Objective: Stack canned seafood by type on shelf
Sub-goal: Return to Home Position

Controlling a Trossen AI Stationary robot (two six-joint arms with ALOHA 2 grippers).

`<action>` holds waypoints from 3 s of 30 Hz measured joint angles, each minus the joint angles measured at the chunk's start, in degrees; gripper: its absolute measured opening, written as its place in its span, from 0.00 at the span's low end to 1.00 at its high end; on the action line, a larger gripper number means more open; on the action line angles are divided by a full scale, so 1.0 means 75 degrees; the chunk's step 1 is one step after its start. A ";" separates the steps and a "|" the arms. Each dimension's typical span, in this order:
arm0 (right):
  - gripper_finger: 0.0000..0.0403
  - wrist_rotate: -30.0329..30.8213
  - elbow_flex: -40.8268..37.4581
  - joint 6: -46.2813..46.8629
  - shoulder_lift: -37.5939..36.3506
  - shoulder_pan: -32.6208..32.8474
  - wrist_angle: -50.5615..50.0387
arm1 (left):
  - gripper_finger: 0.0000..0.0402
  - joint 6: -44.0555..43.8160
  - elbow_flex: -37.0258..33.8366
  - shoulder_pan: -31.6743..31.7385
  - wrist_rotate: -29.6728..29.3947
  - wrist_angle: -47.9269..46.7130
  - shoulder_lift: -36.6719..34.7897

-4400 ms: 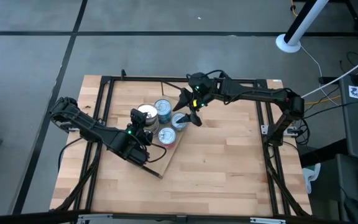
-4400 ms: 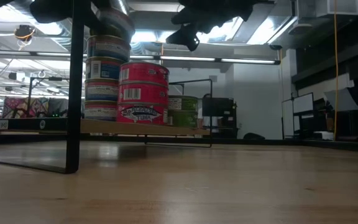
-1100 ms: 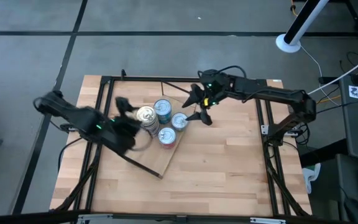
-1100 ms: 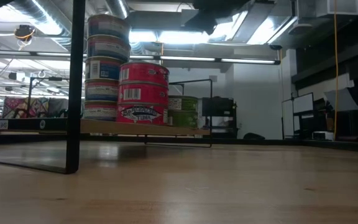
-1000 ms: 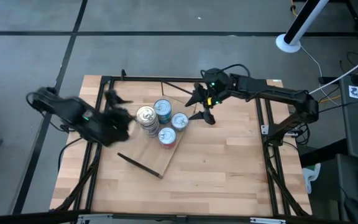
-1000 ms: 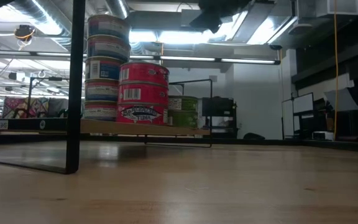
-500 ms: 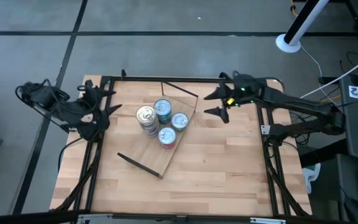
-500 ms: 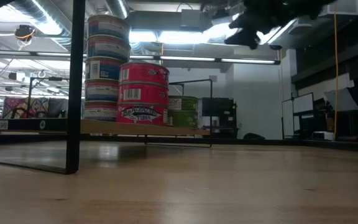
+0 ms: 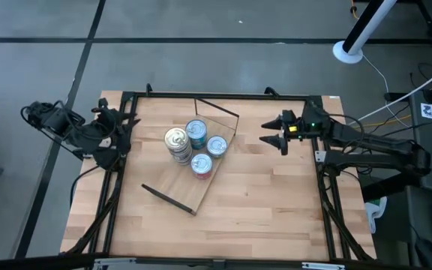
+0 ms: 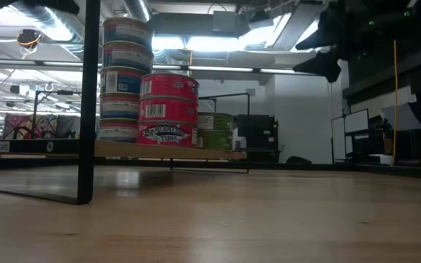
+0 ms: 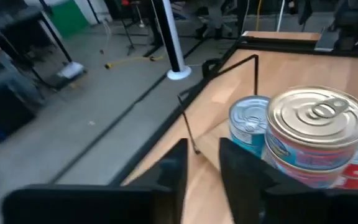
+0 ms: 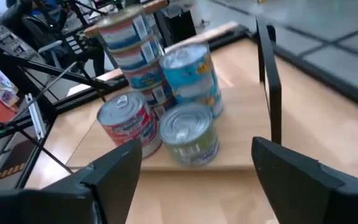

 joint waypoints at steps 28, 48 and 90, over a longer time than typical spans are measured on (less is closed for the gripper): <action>0.43 -0.0181 -0.0167 -0.1930 0.0000 0.0000 0.1752 | 0.00 -0.0180 -0.4122 0.0003 0.0265 0.4336 -0.1857; 0.05 0.0159 0.0066 -0.3165 0.0076 0.0000 0.1807 | 0.00 0.3777 -0.6996 0.1145 0.0870 0.9597 -0.4527; 0.06 0.0484 -0.2516 -0.2404 -0.3006 0.0000 0.1352 | 0.00 0.4114 -0.7246 0.4067 0.5494 0.8477 -0.4588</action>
